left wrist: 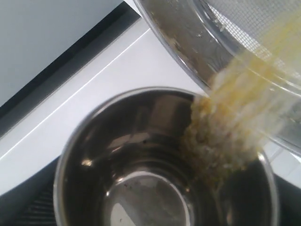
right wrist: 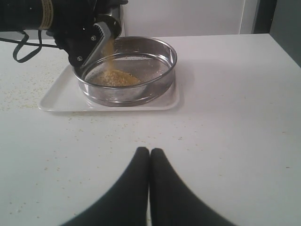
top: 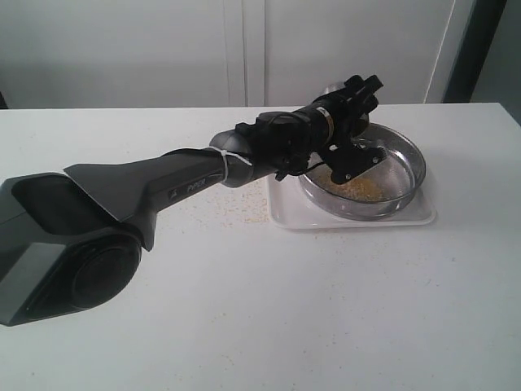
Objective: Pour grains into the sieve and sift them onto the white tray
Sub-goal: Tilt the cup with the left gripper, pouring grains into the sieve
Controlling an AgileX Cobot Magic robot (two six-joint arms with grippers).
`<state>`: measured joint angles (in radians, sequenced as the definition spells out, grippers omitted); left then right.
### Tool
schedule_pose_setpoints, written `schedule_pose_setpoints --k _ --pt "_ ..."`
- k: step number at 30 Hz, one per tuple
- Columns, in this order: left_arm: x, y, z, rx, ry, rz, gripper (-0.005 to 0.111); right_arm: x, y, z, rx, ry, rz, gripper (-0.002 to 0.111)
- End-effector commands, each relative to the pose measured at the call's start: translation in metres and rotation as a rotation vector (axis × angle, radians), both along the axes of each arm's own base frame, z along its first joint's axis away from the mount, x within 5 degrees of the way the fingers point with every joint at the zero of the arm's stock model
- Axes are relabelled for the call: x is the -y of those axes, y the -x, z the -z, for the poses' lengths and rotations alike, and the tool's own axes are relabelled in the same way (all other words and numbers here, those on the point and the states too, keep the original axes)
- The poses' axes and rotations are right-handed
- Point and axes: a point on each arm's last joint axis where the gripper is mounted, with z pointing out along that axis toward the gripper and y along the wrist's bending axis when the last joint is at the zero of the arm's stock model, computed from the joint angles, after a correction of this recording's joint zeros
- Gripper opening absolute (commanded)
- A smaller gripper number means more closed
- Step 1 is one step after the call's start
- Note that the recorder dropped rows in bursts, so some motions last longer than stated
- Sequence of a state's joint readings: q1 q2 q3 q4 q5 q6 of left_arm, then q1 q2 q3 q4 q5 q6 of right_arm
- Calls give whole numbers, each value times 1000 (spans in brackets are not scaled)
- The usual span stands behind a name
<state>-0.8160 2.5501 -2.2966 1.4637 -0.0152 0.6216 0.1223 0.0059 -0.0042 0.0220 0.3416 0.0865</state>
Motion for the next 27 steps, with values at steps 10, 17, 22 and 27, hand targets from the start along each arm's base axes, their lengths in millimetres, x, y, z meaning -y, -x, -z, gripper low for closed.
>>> schedule_pose_setpoints --k 10,17,22,27 --pt "-2 -2 -21 118 -70 22 0 0 0 1 8 1 4 0" --pt "3 1 -24 186 -119 119 0 0 0 1 8 1 4 0" --pt "2 0 -24 161 -82 135 0 0 0 1 8 1 4 0" --pt "2 1 -28 167 -79 149 0 0 0 1 8 1 4 0"
